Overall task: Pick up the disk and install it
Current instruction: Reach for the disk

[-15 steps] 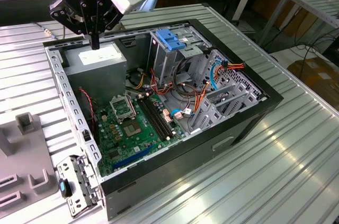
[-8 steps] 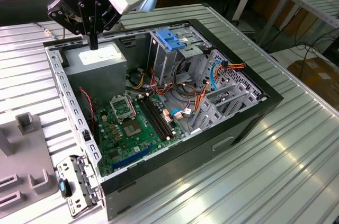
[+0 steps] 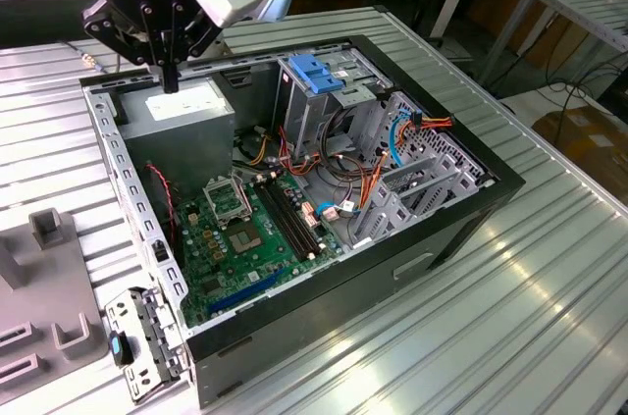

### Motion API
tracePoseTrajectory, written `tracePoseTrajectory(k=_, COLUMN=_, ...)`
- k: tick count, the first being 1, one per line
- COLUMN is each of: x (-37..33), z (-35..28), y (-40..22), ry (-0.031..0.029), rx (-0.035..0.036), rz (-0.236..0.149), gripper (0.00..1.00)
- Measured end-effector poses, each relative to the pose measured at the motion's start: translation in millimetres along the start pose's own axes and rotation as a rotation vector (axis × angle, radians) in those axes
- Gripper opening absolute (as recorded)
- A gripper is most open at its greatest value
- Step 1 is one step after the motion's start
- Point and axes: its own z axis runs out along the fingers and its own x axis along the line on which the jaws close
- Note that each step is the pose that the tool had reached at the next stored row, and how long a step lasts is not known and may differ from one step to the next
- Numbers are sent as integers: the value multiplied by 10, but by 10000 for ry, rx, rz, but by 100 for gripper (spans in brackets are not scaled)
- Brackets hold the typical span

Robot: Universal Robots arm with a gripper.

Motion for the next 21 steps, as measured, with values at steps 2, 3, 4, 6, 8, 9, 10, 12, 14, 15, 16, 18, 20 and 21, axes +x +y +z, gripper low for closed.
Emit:
tracePoseTrajectory(k=2, x=7, z=0, y=0, ry=0, rx=0, rz=0, gripper=11)
tracePoseTrajectory(k=3, x=10, z=0, y=-1, ry=0, rx=0, rz=0, gripper=11)
tracePoseTrajectory(k=4, x=15, z=-1, y=-1, ry=0, rx=0, rz=0, gripper=11)
tracePoseTrajectory(k=6, x=28, z=-1, y=-2, ry=0, rx=0, rz=0, gripper=11)
tracePoseTrajectory(k=8, x=34, z=-1, y=-3, ry=0, rx=0, rz=0, gripper=11)
tracePoseTrajectory(k=9, x=39, z=-1, y=-3, ry=0, rx=1, rz=0, gripper=11)
tracePoseTrajectory(k=10, x=42, z=-1, y=-3, ry=0, rx=0, rz=0, gripper=11)
tracePoseTrajectory(k=12, x=49, z=-2, y=-4, ry=0, rx=0, rz=0, gripper=11)
tracePoseTrajectory(k=14, x=56, z=-2, y=-4, ry=0, rx=0, rz=0, gripper=11)
tracePoseTrajectory(k=15, x=61, z=-2, y=-5, ry=0, rx=0, rz=0, gripper=11)
tracePoseTrajectory(k=16, x=66, z=-2, y=-5, ry=0, rx=0, rz=0, gripper=11)
tracePoseTrajectory(k=18, x=74, z=-2, y=-6, ry=0, rx=0, rz=0, gripper=11)
tracePoseTrajectory(k=20, x=82, z=-2, y=-6, ry=0, rx=0, rz=0, gripper=11)
tracePoseTrajectory(k=21, x=84, z=-3, y=-6, ry=0, rx=0, rz=0, gripper=11)
